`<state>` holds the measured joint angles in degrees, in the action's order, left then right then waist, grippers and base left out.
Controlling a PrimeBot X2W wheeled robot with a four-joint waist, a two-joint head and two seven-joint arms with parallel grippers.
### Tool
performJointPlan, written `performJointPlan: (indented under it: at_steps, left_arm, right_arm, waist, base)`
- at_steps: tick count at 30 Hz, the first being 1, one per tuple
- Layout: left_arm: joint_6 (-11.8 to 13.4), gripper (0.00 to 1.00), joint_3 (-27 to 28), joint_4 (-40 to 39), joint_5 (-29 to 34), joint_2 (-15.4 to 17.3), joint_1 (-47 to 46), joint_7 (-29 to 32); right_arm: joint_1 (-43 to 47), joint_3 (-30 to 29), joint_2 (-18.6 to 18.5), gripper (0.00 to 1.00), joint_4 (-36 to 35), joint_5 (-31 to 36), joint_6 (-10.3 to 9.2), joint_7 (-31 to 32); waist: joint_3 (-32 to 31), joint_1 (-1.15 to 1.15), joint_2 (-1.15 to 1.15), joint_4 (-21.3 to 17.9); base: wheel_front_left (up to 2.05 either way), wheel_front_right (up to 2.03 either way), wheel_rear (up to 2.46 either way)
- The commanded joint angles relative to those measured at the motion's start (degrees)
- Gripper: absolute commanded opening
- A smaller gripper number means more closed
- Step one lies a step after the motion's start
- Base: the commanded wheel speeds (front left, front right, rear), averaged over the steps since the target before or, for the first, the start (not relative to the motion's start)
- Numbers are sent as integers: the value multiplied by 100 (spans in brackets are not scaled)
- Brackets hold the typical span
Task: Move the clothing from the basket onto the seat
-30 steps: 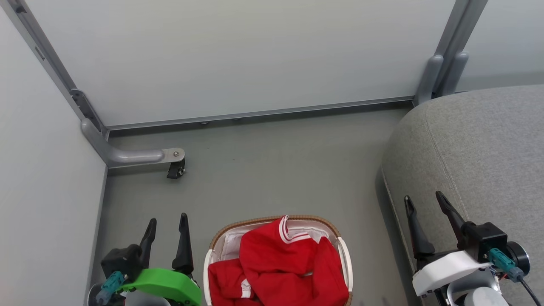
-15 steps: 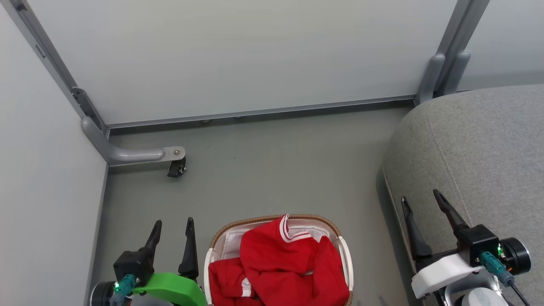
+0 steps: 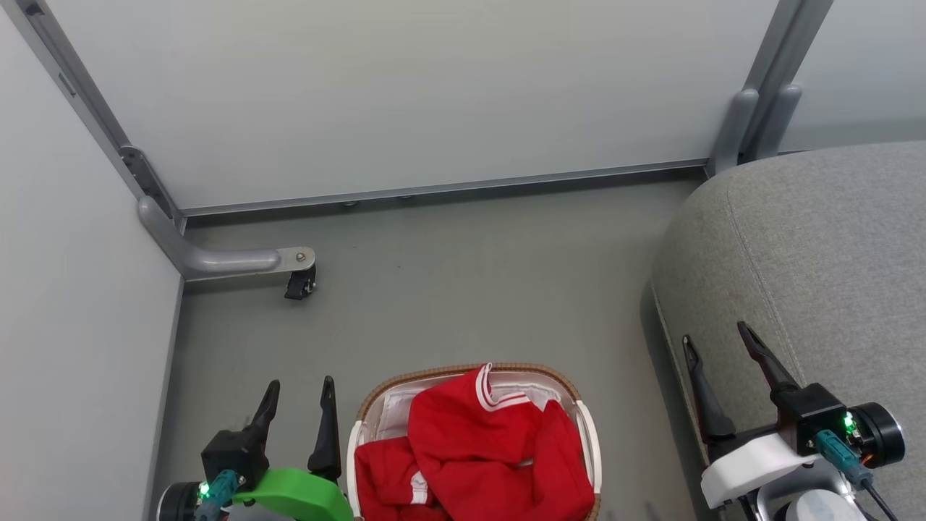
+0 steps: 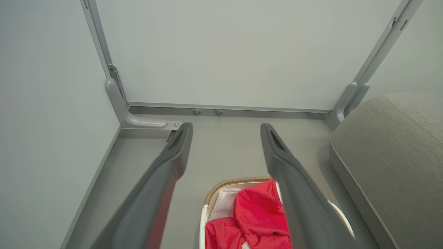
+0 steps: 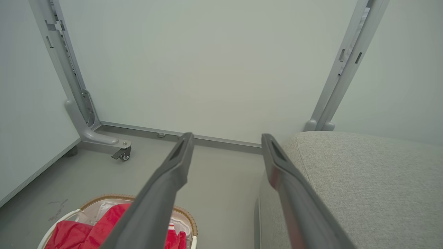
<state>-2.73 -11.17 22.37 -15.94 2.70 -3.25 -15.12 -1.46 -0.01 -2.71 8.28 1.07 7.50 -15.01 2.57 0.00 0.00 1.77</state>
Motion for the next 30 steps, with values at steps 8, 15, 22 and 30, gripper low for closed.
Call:
performJointPlan:
  at_steps: [8, 15, 22, 30]
  left_arm:
    - [21, 100, -15, 13, -5, 34, -123, -6]
    - [18, 100, -187, 102, 133, 33, -327, -6]
    - [-90, 100, -544, 631, 613, 33, -1080, -6]
    - [-314, 100, -1091, 1670, 1181, 50, -2402, -5]
  right_arm:
    - [35, -17, -32, 100, -42, 22, -2, -26]
    - [-183, 38, -32, 100, -104, 31, -2, -26]
    - [-651, 94, -32, 100, -219, 9, -2, -21]
    - [-1422, 136, -28, 100, -415, -80, -3, -19]
  waist:
    - [61, 0, 0, -2]
    - [358, 0, 0, -93]
    - [1165, 0, 0, -354]
    - [2404, 0, 0, -746]
  base:
    - [0, 0, 0]
    - [0, 0, 0]
    - [0, 0, 0]
    - [0, 0, 0]
